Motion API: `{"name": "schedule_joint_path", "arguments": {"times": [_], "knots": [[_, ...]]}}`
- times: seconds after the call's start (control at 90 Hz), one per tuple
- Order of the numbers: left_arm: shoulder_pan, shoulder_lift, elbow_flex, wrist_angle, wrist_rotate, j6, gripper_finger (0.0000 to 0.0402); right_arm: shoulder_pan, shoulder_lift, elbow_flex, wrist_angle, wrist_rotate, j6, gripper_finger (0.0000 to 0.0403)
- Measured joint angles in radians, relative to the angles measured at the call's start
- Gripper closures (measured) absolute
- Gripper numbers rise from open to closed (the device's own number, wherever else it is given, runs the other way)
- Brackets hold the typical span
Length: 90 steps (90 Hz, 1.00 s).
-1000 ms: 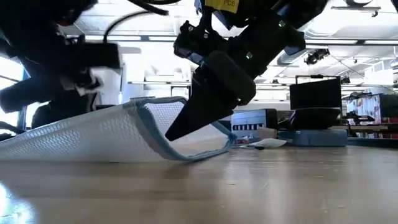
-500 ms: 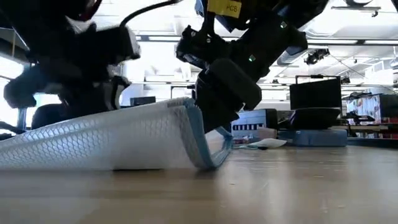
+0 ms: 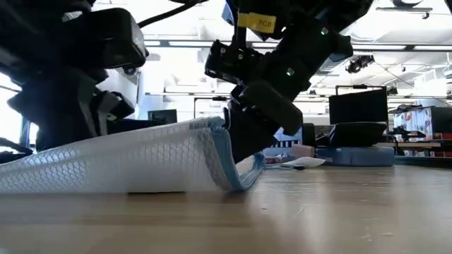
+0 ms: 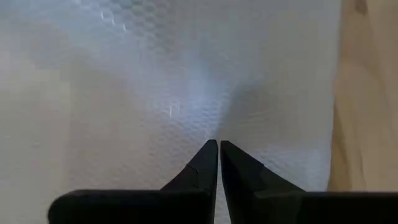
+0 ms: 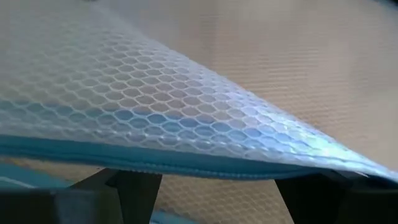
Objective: Unpack backpack
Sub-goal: Remove the white charger adapter from the white zip bag
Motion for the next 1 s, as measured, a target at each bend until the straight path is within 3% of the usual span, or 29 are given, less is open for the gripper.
{"name": "schedule_joint_path", "arguments": {"times": [0.256, 0.367, 0.622, 0.811, 1.0], "knots": [[0.031, 0.026, 0.0, 0.105, -0.01, 0.079, 0.0402, 0.0, 0.0, 0.0, -0.003, 0.0, 0.0, 0.0135], [0.056, 0.063, 0.0, 0.19, 0.04, 0.123, 0.0402, 0.0, -0.001, 0.0, -0.01, -0.004, -0.004, 0.0135], [0.091, 0.072, 0.0, 0.158, 0.046, 0.075, 0.0402, 0.037, -0.091, 0.022, -0.119, -0.009, -0.046, 0.0135], [0.097, 0.072, 0.0, 0.147, 0.042, 0.053, 0.0402, 0.078, -0.096, 0.019, -0.053, -0.211, -0.073, 0.0135], [0.097, 0.072, 0.0, 0.147, 0.043, 0.052, 0.0402, 0.109, -0.042, 0.019, 0.065, -0.186, -0.09, 0.0135]]}}
